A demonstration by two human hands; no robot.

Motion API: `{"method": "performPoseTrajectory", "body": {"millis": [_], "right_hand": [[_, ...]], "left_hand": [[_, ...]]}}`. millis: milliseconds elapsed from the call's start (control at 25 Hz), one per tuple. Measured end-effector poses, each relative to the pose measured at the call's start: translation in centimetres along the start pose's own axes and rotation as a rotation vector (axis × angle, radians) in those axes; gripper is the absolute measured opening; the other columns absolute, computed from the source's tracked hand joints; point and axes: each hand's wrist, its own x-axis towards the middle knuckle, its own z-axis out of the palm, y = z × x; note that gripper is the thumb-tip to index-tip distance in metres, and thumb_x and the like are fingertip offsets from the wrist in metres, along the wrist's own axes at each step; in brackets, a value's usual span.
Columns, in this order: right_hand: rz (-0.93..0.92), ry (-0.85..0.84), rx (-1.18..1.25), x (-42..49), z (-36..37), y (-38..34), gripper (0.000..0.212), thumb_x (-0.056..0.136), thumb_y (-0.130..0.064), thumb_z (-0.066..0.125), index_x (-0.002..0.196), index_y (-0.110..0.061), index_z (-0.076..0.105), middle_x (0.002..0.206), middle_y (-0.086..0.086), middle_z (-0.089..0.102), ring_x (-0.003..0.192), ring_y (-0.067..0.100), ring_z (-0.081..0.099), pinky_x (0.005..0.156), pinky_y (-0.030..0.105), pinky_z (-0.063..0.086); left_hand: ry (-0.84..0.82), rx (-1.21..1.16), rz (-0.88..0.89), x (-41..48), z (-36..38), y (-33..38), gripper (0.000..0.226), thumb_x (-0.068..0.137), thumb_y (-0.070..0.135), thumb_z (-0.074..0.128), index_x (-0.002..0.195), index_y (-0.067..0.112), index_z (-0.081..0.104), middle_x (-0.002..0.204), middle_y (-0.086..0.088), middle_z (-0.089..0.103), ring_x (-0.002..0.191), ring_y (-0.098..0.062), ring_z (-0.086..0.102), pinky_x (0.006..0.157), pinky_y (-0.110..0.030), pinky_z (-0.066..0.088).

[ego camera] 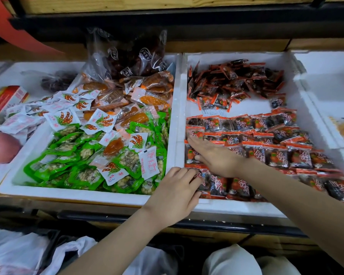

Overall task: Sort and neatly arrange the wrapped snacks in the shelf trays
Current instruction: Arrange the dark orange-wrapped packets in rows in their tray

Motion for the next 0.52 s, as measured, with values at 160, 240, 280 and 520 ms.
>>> {"method": "performPoseTrajectory", "body": {"millis": [160,240,280,520], "right_hand": [[-0.026,0.096,0.062,-0.2,-1.3,0.1,0.049,0.103,-0.016,0.030,0.149,-0.017,0.017,0.154,-0.009,0.008,0.141,0.003,0.005,0.097,-0.004,-0.010],[-0.017,0.197,0.063,-0.8,-2.9,0.9,0.040,0.102,-0.019,0.034,0.141,-0.019,0.040,0.148,-0.007,0.035,0.136,0.007,0.028,0.104,0.005,0.008],[0.013,0.250,0.056,-1.2,-3.6,1.7,0.036,0.101,-0.021,0.035,0.136,-0.020,0.046,0.139,-0.005,0.047,0.129,0.009,0.039,0.103,0.012,0.021],[0.285,0.430,-0.067,-0.8,-6.3,11.4,0.032,0.098,-0.019,0.043,0.129,-0.014,0.048,0.126,0.006,0.049,0.120,0.022,0.043,0.098,0.032,0.036]], "left_hand": [[-0.056,-0.004,0.032,0.2,-0.3,-0.4,0.031,0.092,0.034,0.039,0.101,0.019,0.064,0.100,0.003,0.059,0.088,-0.014,0.054,0.085,-0.027,0.032],[-0.067,-0.010,0.051,1.0,-0.6,-1.0,0.031,0.093,0.034,0.037,0.099,0.021,0.064,0.097,0.005,0.059,0.086,-0.013,0.053,0.081,-0.028,0.033],[-0.064,-0.015,0.047,1.7,-0.8,-1.3,0.030,0.093,0.034,0.036,0.097,0.022,0.063,0.095,0.006,0.058,0.085,-0.013,0.053,0.079,-0.028,0.033],[-0.004,-0.118,-0.088,12.1,0.1,-4.3,0.030,0.096,0.030,0.036,0.115,0.018,0.056,0.108,0.001,0.054,0.101,-0.018,0.051,0.089,-0.027,0.032]]}}
